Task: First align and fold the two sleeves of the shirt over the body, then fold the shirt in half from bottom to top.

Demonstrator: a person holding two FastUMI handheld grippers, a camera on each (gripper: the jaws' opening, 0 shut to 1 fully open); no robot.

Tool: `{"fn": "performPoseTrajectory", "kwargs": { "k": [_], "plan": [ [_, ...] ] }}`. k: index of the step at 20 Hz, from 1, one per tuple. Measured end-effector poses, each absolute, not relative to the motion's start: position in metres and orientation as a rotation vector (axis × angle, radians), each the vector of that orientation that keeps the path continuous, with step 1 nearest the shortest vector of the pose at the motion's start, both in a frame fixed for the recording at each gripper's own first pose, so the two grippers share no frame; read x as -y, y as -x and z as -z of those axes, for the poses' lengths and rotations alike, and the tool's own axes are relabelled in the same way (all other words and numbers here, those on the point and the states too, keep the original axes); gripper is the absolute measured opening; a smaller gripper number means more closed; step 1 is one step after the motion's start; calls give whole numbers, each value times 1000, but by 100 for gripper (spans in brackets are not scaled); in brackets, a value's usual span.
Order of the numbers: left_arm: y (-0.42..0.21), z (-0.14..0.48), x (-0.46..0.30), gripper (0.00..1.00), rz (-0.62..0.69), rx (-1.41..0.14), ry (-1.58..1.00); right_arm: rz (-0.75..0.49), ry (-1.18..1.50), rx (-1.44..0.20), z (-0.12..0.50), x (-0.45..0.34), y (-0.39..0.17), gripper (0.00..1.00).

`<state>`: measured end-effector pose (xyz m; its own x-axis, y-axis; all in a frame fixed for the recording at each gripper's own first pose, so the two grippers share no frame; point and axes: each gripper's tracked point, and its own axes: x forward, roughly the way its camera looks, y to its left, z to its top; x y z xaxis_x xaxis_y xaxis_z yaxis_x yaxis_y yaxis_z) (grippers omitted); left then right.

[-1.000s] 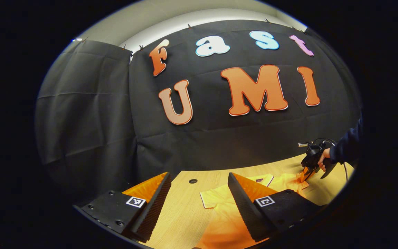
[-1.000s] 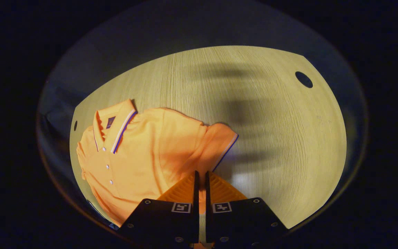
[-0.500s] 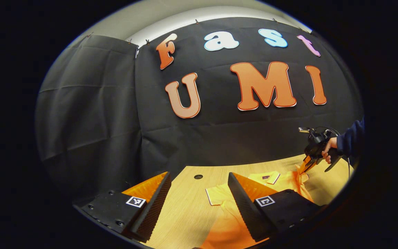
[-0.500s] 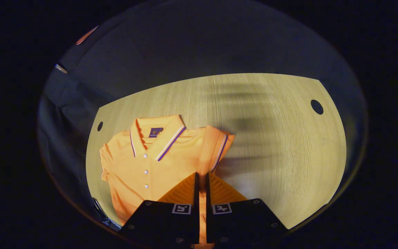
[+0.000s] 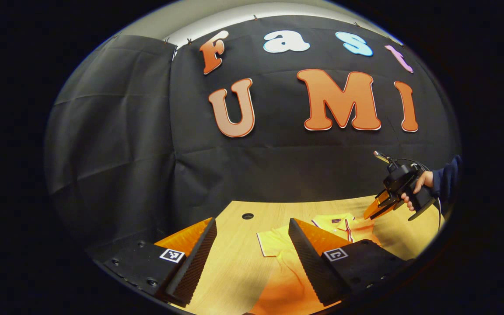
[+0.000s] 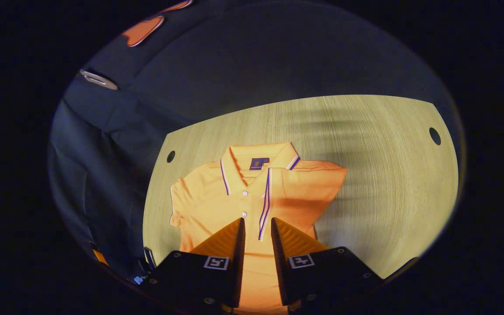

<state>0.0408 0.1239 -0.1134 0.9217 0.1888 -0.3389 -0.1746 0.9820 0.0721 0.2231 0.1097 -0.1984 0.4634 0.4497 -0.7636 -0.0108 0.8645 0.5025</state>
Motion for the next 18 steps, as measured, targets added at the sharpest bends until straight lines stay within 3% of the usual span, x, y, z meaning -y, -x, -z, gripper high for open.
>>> {"fn": "performPoseTrajectory", "kwargs": {
  "k": [2,3,4,5,6,10,18],
  "plan": [
    [-53,125,-125,99,-178,-398,-7,-297,-420,-1011,187,-104,-222,54],
    [-60,130,-126,99,-171,-419,13,-293,-396,-987,181,-101,-219,53],
    [-67,134,-127,99,-165,-436,32,-288,-381,-961,174,-98,-219,65],
    [-75,142,-128,99,-156,-461,51,-286,-379,-930,162,-97,-217,70],
    [-81,151,-131,99,-148,-483,71,-280,-384,-898,150,-95,-216,86],
    [-116,192,-127,100,-65,-588,109,-208,-408,-777,112,-80,-210,93],
    [-173,290,-138,98,-34,-903,175,-69,-373,-660,74,-54,-166,94]
  ]
}}
